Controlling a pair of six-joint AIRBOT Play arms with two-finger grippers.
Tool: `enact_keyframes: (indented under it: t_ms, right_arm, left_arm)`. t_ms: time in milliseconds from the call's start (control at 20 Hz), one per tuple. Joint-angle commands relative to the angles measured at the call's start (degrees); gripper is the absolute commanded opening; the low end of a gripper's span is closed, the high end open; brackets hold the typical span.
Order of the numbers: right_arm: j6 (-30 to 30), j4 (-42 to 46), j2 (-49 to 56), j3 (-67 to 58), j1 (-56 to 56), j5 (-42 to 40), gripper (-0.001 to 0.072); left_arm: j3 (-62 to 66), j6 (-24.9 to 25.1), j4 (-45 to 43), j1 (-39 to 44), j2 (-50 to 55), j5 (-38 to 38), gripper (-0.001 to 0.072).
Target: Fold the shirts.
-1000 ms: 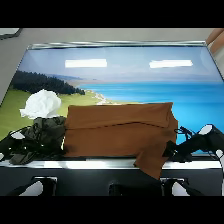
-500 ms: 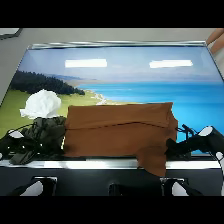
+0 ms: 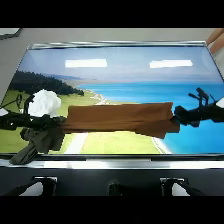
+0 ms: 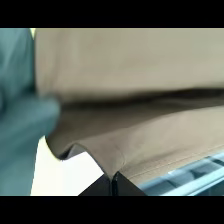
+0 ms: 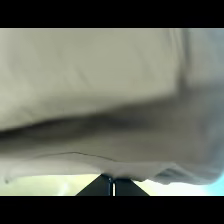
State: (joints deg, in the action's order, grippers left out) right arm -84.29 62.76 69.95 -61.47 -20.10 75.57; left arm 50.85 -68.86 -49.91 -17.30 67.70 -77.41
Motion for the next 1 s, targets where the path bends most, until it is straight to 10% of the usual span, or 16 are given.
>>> enact_keyframes:
  t_ms: [0,750,850,950]
  right_arm:
    - [-3.6,-1.2,9.6,-11.3,2.6,-5.3,0.0032]
    - [-2.1,-7.1,27.6,-17.0,2.5,-8.9,0.0062]
    - [-2.0,-6.9,27.2,-17.9,2.4,-6.6,0.0464]
    - [-0.8,-6.6,27.1,-21.7,0.5,-0.7,0.0695]
  left_arm:
    - [10.5,-2.5,0.4,2.7,10.1,0.9,0.0021]
    - [27.8,-9.2,-7.5,8.8,31.8,-6.5,0.0082]
    - [29.0,-10.3,-7.5,8.8,31.8,-8.6,0.0667]
    - [32.2,-10.8,-7.5,8.8,31.6,-11.1,0.067]
